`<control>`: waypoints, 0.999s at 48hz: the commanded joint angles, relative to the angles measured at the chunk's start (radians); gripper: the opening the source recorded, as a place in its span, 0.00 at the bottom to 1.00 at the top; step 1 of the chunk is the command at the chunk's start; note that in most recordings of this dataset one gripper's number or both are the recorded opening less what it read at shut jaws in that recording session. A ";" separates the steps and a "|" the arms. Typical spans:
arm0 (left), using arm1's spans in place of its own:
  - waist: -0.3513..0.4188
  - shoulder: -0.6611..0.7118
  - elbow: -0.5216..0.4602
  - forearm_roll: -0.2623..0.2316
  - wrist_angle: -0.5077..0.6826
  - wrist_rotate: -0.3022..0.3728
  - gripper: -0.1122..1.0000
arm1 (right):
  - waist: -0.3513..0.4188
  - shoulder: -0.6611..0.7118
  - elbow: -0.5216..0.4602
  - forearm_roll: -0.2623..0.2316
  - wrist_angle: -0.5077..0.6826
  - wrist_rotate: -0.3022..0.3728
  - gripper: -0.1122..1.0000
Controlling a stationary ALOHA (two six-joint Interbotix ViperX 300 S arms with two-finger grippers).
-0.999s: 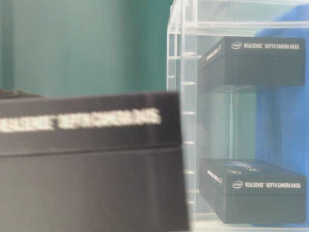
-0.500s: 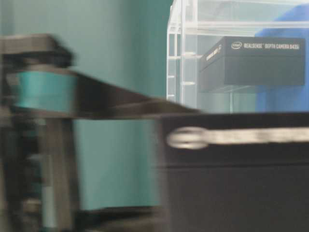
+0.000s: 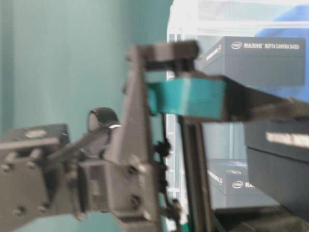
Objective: Take the box out of the case with the left arm.
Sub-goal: 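Carry the box out over the case front wall toward the table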
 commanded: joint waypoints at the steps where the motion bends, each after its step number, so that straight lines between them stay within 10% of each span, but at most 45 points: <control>1: -0.006 -0.025 0.003 0.003 -0.017 0.002 0.66 | -0.002 0.006 -0.011 -0.005 -0.003 0.002 0.12; 41: 0.018 -0.029 0.072 -0.003 -0.158 0.058 0.66 | -0.002 0.011 -0.011 -0.038 -0.003 0.000 0.12; 48: 0.018 -0.026 0.063 -0.012 -0.160 0.051 0.93 | -0.002 0.011 -0.011 -0.038 -0.003 0.000 0.12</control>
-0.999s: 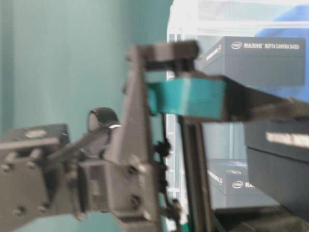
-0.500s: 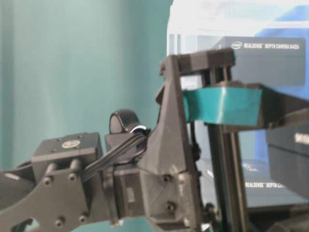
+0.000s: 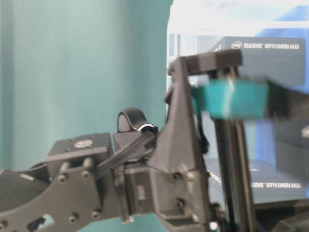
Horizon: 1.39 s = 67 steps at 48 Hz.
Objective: Take the box out of the case with the left arm.
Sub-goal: 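Carry the box out over the case front wall toward the table, then set the box upright on the table and open the left gripper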
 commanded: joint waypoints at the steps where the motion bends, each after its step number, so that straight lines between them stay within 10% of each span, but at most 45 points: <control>1: 0.002 -0.023 -0.025 -0.011 -0.006 -0.003 0.96 | -0.002 0.005 -0.012 -0.003 -0.003 0.002 0.12; 35: 0.035 -0.137 -0.103 -0.021 0.158 0.006 0.96 | -0.002 0.002 -0.014 -0.003 -0.003 -0.002 0.12; 67: 0.095 -0.187 -0.287 -0.012 0.359 0.206 0.93 | -0.002 0.000 -0.014 -0.005 0.029 0.000 0.12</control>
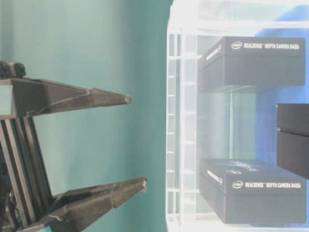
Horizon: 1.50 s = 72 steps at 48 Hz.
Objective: Take the box out of the case with the left arm.
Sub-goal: 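Set the box upright on the table and open the left gripper, then withdraw the left gripper to the left side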
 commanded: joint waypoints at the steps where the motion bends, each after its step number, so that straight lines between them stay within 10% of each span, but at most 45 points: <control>1: -0.003 -0.034 -0.025 0.003 0.002 0.003 0.93 | -0.002 0.002 -0.012 -0.003 -0.002 0.002 0.12; 15: -0.032 -0.069 -0.003 0.005 0.012 0.003 0.93 | -0.002 0.003 -0.012 -0.005 0.000 0.002 0.12; 48: -0.149 -0.486 0.463 0.003 0.015 -0.043 0.93 | -0.002 0.006 -0.012 -0.006 0.000 0.008 0.12; 72: -0.161 -0.669 0.630 0.003 0.017 -0.011 0.93 | -0.002 0.017 -0.008 -0.008 0.000 0.006 0.12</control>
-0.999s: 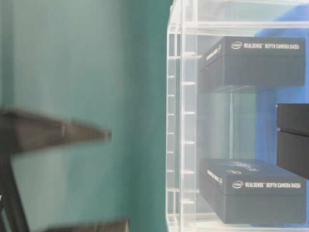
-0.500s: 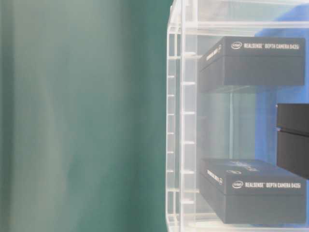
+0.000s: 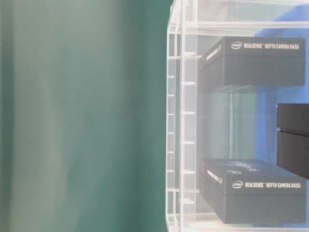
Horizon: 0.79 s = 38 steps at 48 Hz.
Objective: Take the box out of the case with the left arm.
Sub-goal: 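Withdraw the left gripper to the left side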
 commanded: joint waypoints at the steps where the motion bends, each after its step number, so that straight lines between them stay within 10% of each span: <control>1: -0.002 -0.014 -0.008 0.005 -0.003 0.018 0.93 | -0.002 0.003 -0.009 -0.002 -0.003 0.002 0.12; 20: 0.167 -0.063 0.020 0.003 0.094 0.117 0.93 | -0.002 0.003 -0.009 -0.002 -0.003 0.003 0.12; 38: 0.494 -0.127 0.054 0.002 0.103 0.394 0.93 | -0.002 0.005 -0.009 -0.002 -0.003 0.003 0.12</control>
